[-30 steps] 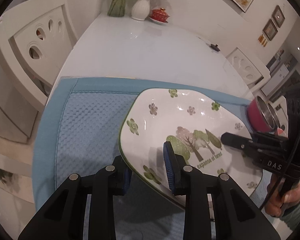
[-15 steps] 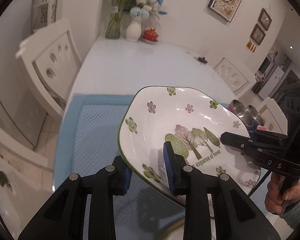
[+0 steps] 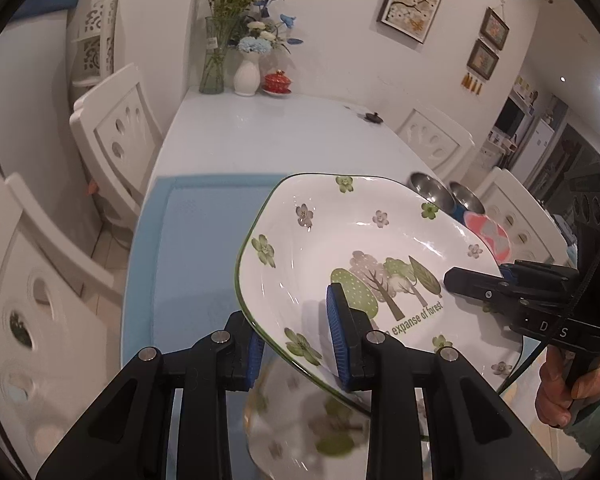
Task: Organize plates and bowls
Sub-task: 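Lift the smaller green-tree plate and carry it over the plate stack, then lower the smaller green-tree plate onto the stack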
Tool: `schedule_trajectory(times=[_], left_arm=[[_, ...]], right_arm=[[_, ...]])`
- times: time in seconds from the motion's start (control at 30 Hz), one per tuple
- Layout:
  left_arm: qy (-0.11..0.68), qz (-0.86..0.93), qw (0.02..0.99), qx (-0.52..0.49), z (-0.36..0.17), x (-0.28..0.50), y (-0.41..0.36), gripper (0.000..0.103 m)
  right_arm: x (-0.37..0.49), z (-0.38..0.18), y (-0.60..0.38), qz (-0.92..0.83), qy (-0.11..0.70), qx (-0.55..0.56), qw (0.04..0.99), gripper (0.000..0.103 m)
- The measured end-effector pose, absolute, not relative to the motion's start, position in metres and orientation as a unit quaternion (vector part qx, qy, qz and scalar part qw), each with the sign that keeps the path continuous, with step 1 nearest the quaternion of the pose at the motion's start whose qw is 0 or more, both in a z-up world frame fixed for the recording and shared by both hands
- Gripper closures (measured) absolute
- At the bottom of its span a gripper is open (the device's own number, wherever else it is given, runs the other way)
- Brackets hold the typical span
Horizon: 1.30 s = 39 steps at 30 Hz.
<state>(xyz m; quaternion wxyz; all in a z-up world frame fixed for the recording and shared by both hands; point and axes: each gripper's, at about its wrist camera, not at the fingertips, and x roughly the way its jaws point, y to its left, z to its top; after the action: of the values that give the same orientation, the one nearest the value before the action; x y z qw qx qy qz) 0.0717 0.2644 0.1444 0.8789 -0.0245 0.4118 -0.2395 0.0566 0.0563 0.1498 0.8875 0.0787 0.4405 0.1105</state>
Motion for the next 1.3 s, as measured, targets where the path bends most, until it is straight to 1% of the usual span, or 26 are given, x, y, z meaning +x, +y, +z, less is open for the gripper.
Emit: schedule_trajectory(times=[0.3,0.6,0.77,0.9,1.17,1.3], left_arm=[[0.459,-0.249,0.852,-0.025,0.113,0.021,0.265,0.078],[0.493,-0.243,0.835,-0.015,0.088,-0.013,0.265,0.078],[0.512,-0.225,0.829,-0.025,0.074,-0.020,0.275,0.077],[0.517,-0.218,0.827,-0.033,0.064,-0.019,0.283,0.077],[0.509,-0.219,0.833,0.005,0.062,-0.015,0.280,0.077],[0.512,-0.211,0.832,0.047,0.061,-0.009,0.274,0.076]], right_arm=[[-0.007,0.121,0.060,0.099,0.480,0.090,0.867,0.078],[-0.048,0.090,0.066,0.099,0.515,0.098,0.846,0.078],[-0.064,0.072,0.079,0.110,0.532,0.093,0.834,0.078],[-0.066,0.062,0.082,0.115,0.537,0.110,0.828,0.078],[-0.066,0.059,0.088,0.118,0.538,0.108,0.828,0.078],[-0.068,0.059,0.087,0.122,0.541,0.121,0.823,0.078]])
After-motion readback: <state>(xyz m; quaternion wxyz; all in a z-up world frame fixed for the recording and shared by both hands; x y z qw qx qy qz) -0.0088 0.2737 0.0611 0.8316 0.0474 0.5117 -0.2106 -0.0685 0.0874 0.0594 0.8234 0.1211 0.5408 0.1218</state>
